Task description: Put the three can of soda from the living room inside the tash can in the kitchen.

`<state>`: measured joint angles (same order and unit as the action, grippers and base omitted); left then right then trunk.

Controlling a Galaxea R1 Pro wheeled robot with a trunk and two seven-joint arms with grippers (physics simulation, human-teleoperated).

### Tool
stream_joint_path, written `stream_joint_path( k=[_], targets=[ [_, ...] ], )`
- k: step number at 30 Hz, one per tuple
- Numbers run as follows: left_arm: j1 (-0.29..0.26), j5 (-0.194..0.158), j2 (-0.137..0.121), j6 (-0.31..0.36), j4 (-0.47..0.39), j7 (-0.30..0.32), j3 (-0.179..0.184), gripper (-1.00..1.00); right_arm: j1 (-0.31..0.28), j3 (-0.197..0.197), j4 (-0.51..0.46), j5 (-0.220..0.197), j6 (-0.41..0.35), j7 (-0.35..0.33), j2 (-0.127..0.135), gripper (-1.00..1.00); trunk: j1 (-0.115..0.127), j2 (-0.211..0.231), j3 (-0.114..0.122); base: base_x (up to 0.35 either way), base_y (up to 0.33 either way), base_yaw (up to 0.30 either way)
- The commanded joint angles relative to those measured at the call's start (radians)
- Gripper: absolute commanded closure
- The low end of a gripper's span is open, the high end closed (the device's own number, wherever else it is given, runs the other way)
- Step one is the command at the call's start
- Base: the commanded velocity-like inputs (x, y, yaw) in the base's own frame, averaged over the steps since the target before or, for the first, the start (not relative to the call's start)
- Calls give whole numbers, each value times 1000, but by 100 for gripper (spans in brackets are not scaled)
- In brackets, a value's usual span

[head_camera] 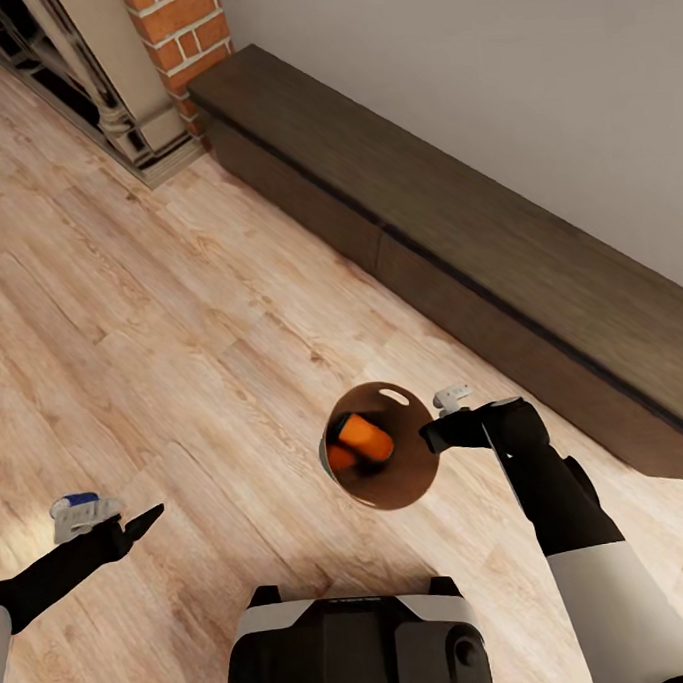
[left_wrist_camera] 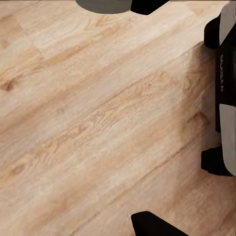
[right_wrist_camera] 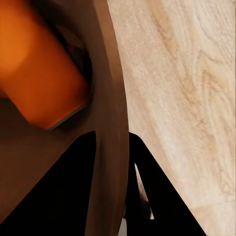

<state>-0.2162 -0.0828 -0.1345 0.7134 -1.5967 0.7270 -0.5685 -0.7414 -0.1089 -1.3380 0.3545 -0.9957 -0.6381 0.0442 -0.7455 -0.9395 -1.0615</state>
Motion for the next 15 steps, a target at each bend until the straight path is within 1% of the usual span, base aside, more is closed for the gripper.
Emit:
stream_joint_path(
  k=[1,2,3,4,6,8,9,11,12,15],
  targets=[
    [-2,0,-9,14,0,2,0,-100,-1,-1,0,-31,-10,-5,-1,100,0,0,0,9,0,170],
    [-7,-1,-45,53,0,6,-2,-100,-2,-1,-1,-30,-11,-5,-4,100,0,0,0,5,0,170],
    [-9,-1,-57,66,0,7,-3,-100,-3,-2,-1,-30,-11,-5,-4,100,0,0,0,4,0,169],
    [-15,-2,-74,89,0,8,-4,-100,-7,-3,-1,-30,-12,-5,-6,100,0,0,0,2,0,169],
    [-24,-7,-86,108,0,10,-5,-100,-15,-8,-1,-31,-13,-5,-7,100,0,0,0,2,0,177],
    [-32,-16,-101,133,0,11,-7,-100,-22,-28,-2,-30,-13,-5,-8,100,0,0,0,1,0,205],
    [-35,-22,-114,144,0,11,-7,-100,-25,-41,-2,-30,-14,-5,-8,100,0,0,0,1,0,222],
    [-37,-29,-129,154,0,12,-9,-100,-28,-53,-2,-30,-26,-5,-7,100,0,0,0,0,0,231],
    [-39,-49,-139,167,0,14,-10,-100,-29,-62,-3,-29,-50,-5,-6,100,0,0,0,0,0,243],
    [-39,-64,-145,176,0,15,-11,-100,-29,-67,-3,-29,-52,-5,-6,100,0,0,0,0,0,246]
  ],
)
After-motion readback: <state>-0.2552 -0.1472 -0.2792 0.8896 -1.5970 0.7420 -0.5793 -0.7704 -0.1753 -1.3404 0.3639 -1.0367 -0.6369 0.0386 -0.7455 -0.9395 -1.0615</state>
